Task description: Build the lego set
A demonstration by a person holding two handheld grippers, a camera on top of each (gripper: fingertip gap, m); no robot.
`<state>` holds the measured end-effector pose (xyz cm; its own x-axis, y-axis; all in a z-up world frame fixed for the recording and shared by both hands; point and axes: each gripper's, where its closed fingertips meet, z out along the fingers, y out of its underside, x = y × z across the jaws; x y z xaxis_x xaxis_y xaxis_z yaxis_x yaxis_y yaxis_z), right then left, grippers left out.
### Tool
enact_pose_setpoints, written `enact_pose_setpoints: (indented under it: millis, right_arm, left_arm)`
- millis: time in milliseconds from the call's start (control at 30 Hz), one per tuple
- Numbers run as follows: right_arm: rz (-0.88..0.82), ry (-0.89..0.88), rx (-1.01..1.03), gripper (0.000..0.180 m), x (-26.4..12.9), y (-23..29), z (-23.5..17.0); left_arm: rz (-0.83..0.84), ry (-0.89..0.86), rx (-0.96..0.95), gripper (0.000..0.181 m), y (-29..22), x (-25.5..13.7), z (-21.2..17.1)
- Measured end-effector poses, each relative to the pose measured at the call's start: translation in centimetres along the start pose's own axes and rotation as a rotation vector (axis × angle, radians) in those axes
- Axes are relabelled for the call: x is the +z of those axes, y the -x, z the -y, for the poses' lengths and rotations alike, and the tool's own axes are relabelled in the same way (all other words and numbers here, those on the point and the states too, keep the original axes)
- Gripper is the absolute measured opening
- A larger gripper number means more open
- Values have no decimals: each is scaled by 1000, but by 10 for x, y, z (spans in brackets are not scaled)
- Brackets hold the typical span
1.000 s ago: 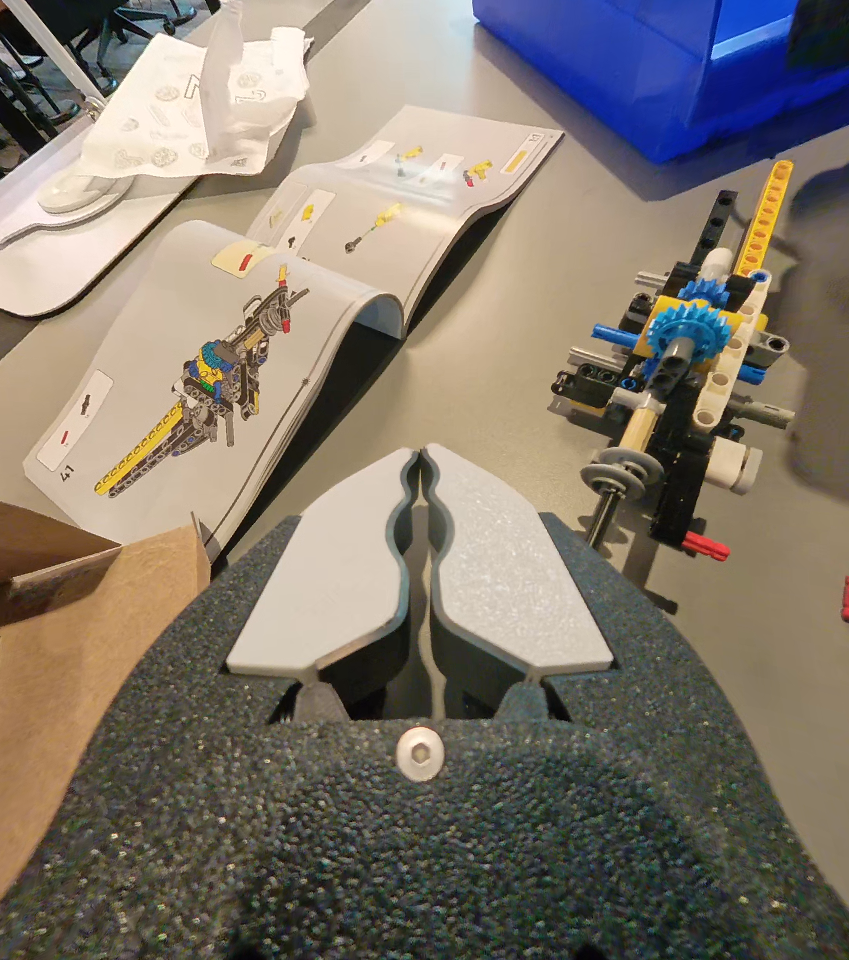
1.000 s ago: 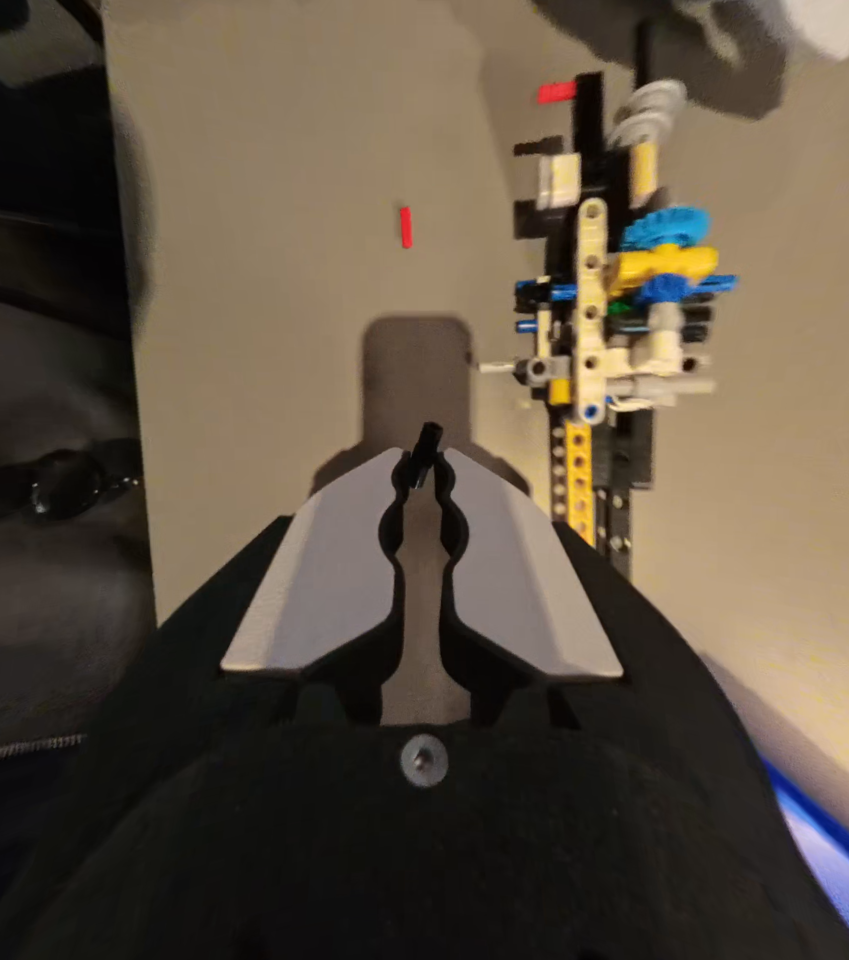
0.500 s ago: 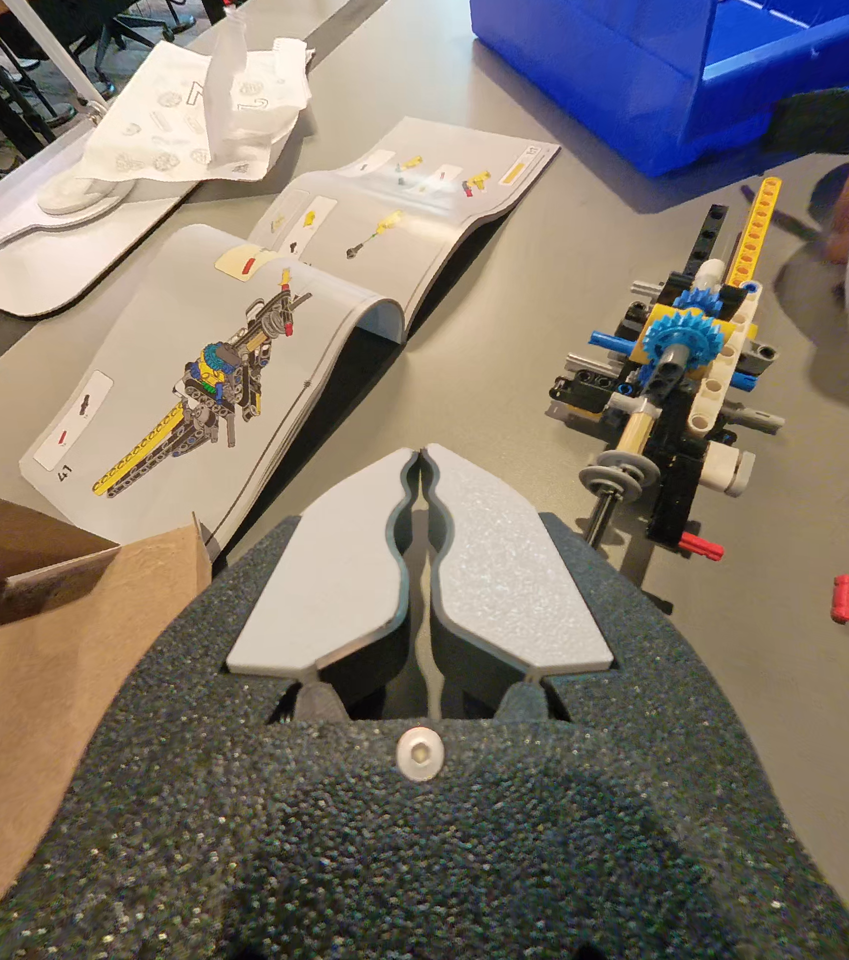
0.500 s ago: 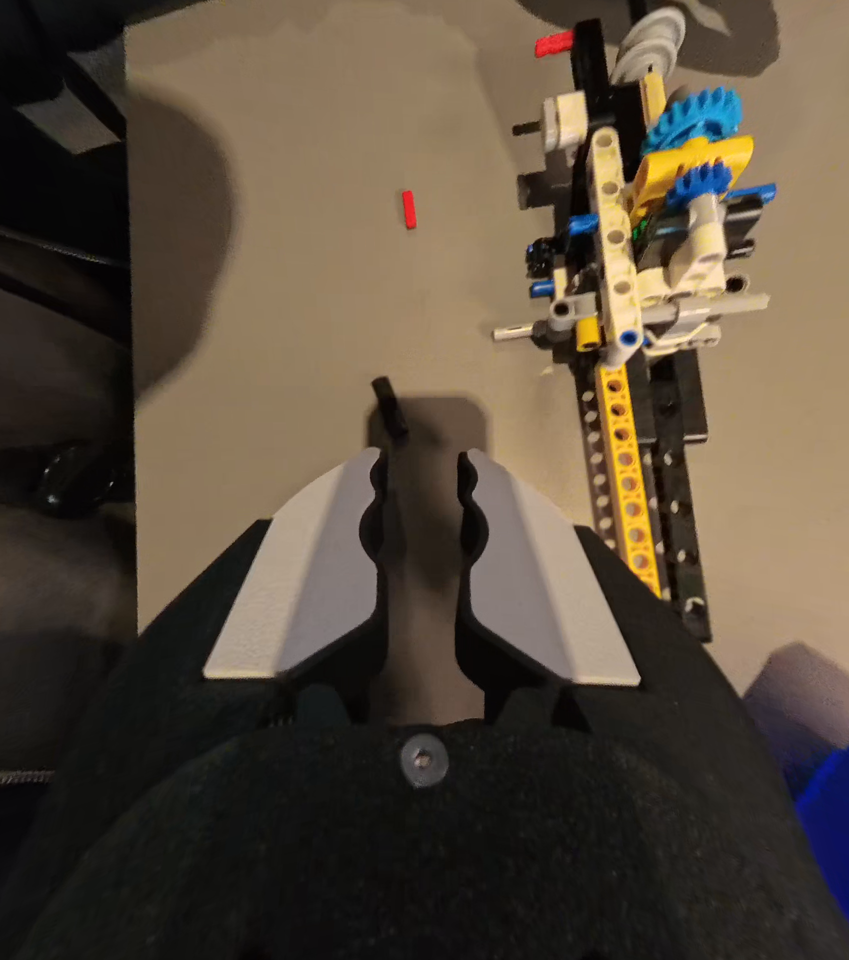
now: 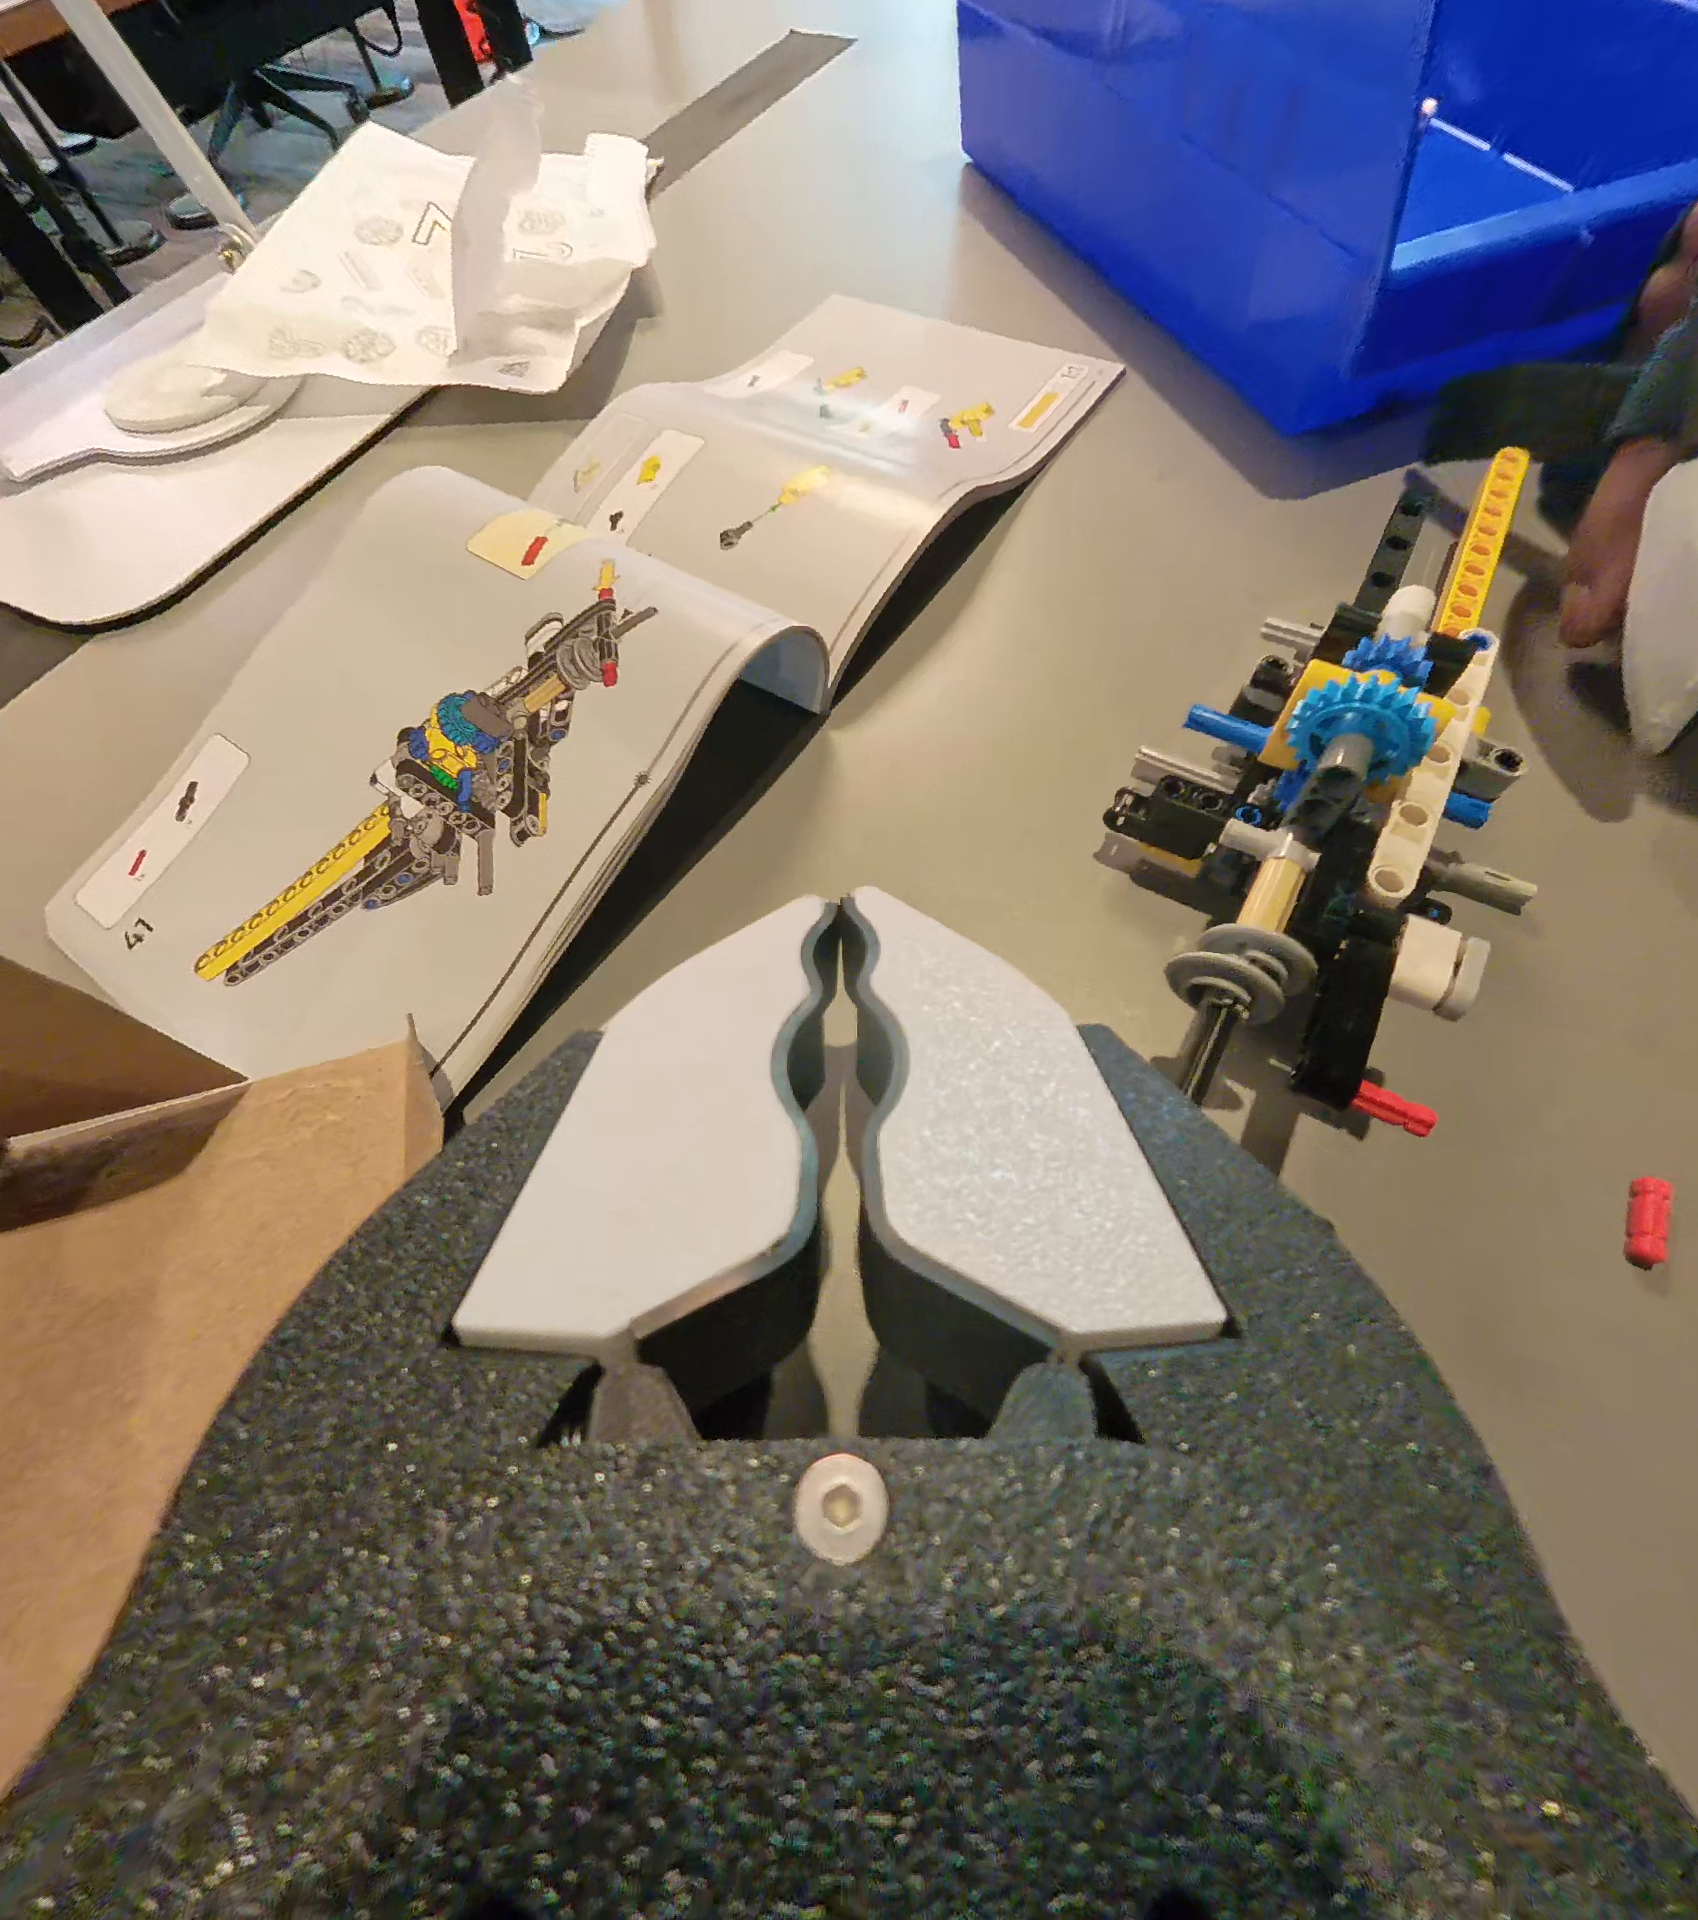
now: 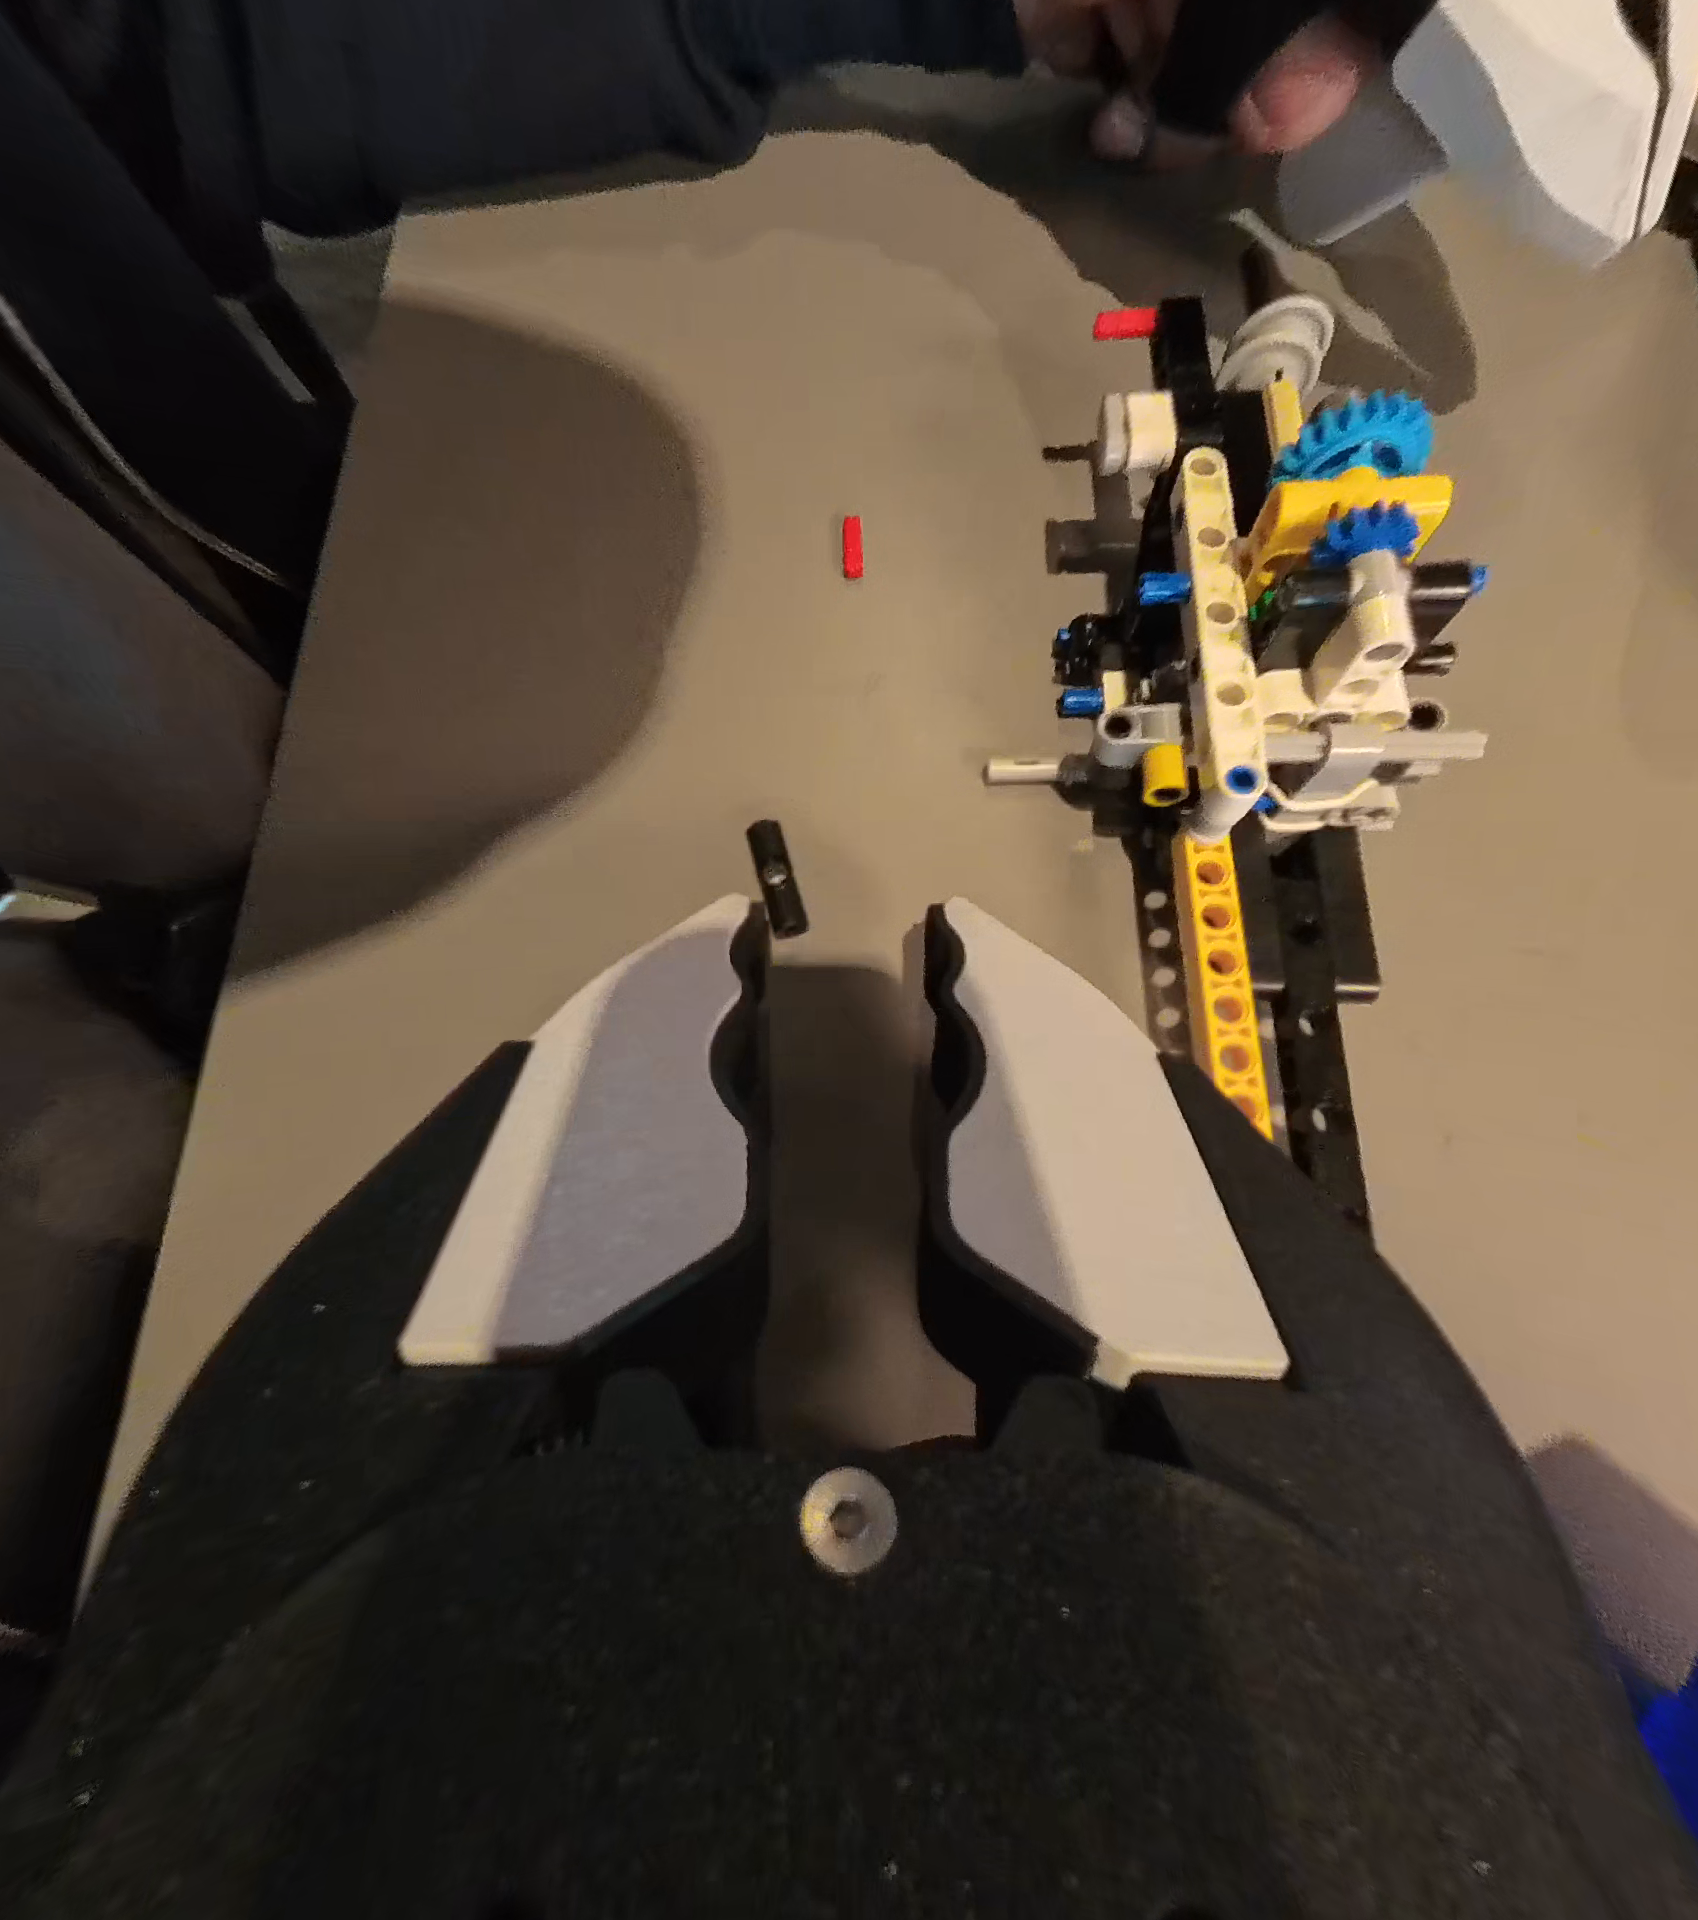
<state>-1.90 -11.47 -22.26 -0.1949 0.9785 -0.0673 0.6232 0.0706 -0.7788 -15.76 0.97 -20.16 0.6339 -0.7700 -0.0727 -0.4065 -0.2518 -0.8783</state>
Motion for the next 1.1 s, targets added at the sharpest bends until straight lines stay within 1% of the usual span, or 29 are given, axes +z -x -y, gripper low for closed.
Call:
enact_pose_setpoints:
  millis: [167,333,500,600,700,800,900,1000,1100]
  right_arm:
    - [38,-3,14,30,2,-4,2]
    - [44,14,20,30,6,-6,1]
    - [38,-8,18,30,3,-5,2]
    - [40,-20,22,29,2,-5,3]
    - [44,-26,25,29,1,-4,3]
    - [46,-28,25,28,0,-4,2]
    - [46,-24,25,28,1,-3,2]
    - [46,-21,32,27,1,-4,2]
    - [47,-17,33,27,2,-4,1]
  left_arm:
    - [-27,-27,-35,0,1,-3,3]
    - [-56,-65,-84,0,2,-7,6]
    - [-70,-97,-103,0,-2,-16,9]
    - [-75,-127,-101,2,-15,-29,14]
    - [-84,-162,-97,7,-42,-47,14]
    - [-74,-133,-66,13,-70,-57,0]
    - [-64,-55,-27,18,-91,-61,-16]
    - [-103,-17,17,19,-110,-58,-20]
    - [-145,56,63,19,-120,-51,-27]
